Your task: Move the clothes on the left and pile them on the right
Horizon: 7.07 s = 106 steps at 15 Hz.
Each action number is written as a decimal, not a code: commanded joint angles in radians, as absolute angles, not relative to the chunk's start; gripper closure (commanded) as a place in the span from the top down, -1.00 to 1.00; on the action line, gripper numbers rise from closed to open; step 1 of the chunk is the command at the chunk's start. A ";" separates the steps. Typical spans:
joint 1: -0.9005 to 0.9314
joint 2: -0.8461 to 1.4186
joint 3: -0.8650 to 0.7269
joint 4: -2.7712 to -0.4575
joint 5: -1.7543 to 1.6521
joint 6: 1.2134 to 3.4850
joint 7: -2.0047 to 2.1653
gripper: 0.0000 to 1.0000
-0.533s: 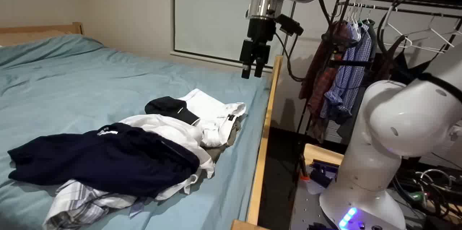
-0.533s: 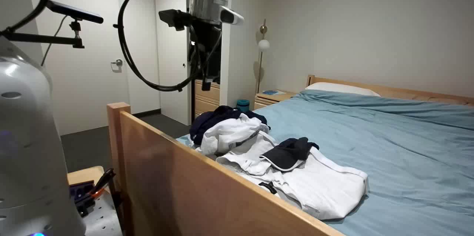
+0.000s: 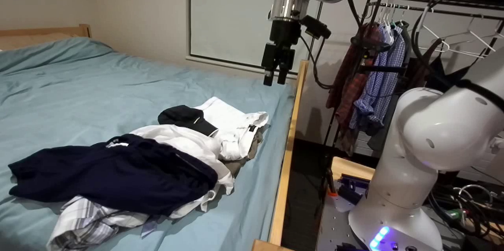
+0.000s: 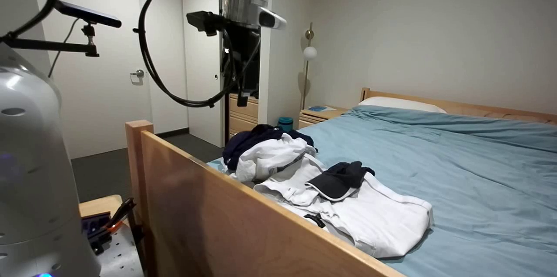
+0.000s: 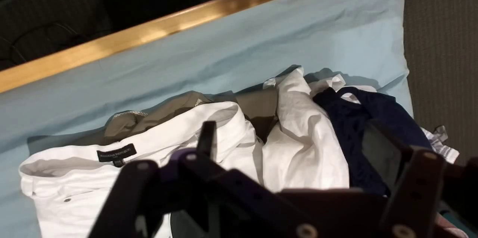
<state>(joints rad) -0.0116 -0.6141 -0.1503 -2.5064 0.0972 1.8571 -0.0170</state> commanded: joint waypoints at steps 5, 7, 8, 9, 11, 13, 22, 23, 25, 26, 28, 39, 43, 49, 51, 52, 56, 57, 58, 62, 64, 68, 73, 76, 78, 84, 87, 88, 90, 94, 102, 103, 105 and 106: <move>-0.032 -0.558 -0.095 -2.458 0.114 1.876 0.035 1.00; -0.023 -0.476 -0.060 -2.395 0.120 1.923 0.094 1.00; -0.016 -0.418 -0.044 -2.351 0.118 1.942 0.110 1.00; -0.020 -0.372 -0.027 -2.315 0.106 1.951 0.142 1.00; -0.019 -0.257 -0.006 -2.231 0.095 1.954 0.176 1.00; -0.022 -0.162 0.002 -2.167 0.080 1.943 0.201 1.00; 0.055 0.039 0.054 -2.119 0.088 2.008 0.174 1.00; 0.063 0.049 0.060 -2.117 0.088 2.016 0.174 1.00; 0.065 0.051 0.061 -2.112 0.088 2.016 0.174 1.00; 0.064 0.051 0.059 -2.109 0.088 2.016 0.174 1.00; 0.102 0.080 0.092 -2.070 0.058 1.991 0.196 1.00; 0.258 0.378 0.154 -1.772 -0.074 1.976 0.334 1.00; 0.265 0.508 0.143 -1.656 -0.103 1.960 0.235 1.00; 0.294 0.598 0.115 -1.591 -0.219 1.987 0.122 1.00; 0.297 0.605 0.109 -1.591 -0.254 2.002 0.095 1.00; 0.295 0.603 0.110 -1.595 -0.259 2.009 0.086 0.50; 0.286 0.596 0.114 -1.603 -0.259 2.021 0.048 0.05; 0.285 0.595 0.113 -1.604 -0.258 2.021 0.039 -0.06; 0.283 0.594 0.114 -1.605 -0.253 2.020 0.034 -0.19; 0.274 0.587 0.118 -1.607 -0.241 2.015 0.006 -0.71; 0.269 0.580 0.119 -1.609 -0.233 2.003 0.002 -0.83; 0.255 0.525 0.112 -1.655 -0.215 1.988 0.030 -0.86; 0.198 0.374 0.107 -1.788 -0.162 1.998 0.027 -0.82; 0.145 0.240 0.091 -1.899 -0.101 2.004 0.041 -0.84; 0.113 0.164 0.079 -1.956 -0.063 1.999 0.016 -0.84; 0.117 0.140 0.095 -1.963 -0.046 1.961 0.019 0.02; 0.137 0.186 0.124 -1.941 -0.022 2.004 0.012 0.43; 0.145 0.208 0.136 -1.930 -0.007 2.025 0.006 0.53; 0.160 0.237 0.155 -1.931 0.020 2.085 0.005 0.80; 0.179 0.304 0.178 -1.933 0.058 2.251 0.007 1.00; 0.188 0.484 0.170 -1.849 0.031 2.381 0.010 1.00; 0.186 0.511 0.168 -1.831 0.031 2.389 0.004 1.00; 0.179 0.557 0.173 -1.797 0.036 2.379 -0.028 1.00; 0.179 0.570 0.173 -1.787 0.035 2.382 -0.036 1.00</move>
